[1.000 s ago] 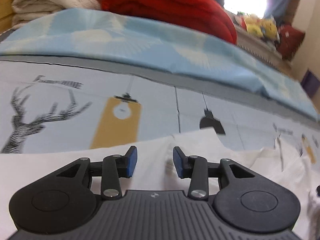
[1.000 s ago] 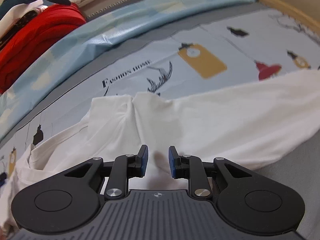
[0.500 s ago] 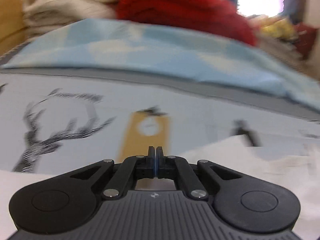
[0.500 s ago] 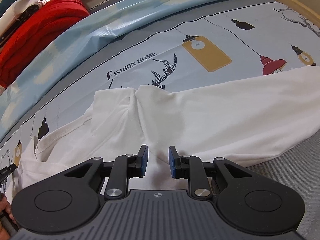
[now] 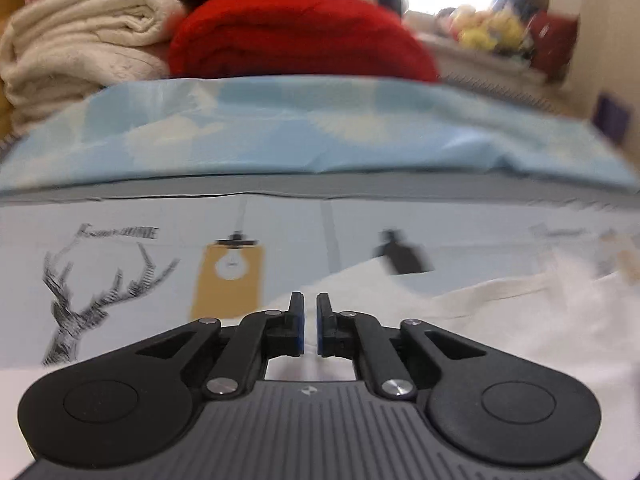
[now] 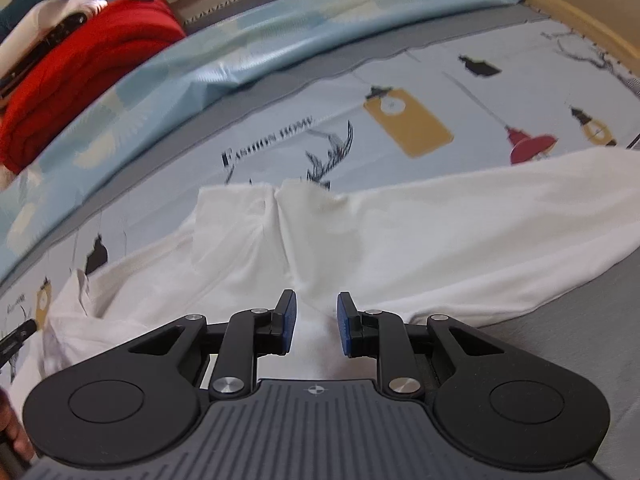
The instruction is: Fold small clothes
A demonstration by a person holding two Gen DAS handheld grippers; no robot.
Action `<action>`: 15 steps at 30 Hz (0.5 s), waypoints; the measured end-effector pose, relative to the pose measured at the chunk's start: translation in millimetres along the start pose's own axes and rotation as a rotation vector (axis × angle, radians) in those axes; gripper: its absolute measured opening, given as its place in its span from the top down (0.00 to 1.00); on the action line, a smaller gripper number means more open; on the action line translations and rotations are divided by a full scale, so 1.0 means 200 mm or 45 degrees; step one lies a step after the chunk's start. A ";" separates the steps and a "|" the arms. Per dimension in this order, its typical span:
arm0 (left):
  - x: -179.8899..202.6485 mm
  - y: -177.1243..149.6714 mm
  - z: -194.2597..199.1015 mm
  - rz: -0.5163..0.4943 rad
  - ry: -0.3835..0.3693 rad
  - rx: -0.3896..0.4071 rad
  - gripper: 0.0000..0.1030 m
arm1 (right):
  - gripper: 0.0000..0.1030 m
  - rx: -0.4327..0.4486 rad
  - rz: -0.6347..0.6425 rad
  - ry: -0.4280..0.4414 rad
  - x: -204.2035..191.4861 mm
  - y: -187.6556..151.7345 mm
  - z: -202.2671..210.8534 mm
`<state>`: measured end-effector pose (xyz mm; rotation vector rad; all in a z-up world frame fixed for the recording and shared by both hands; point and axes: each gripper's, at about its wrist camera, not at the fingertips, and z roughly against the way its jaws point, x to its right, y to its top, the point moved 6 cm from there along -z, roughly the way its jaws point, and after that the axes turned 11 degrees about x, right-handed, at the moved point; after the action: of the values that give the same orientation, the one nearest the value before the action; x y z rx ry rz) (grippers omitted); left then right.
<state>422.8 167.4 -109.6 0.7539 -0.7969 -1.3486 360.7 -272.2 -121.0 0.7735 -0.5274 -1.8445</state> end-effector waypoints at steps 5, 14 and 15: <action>-0.02 0.06 0.37 -0.024 0.002 0.004 0.91 | 0.77 0.078 -0.038 0.017 0.01 0.08 0.15; -0.13 -0.34 1.31 0.083 -0.039 -0.103 0.79 | 0.77 0.114 0.021 0.112 0.06 -0.03 0.65; -0.16 -0.43 1.35 0.107 -0.030 -0.145 0.79 | 0.77 0.109 0.027 0.122 0.09 -0.07 0.71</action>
<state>147.2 188.3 -38.4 0.6105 -0.7554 -1.3178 244.5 -282.4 -35.7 0.9056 -0.5533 -1.7652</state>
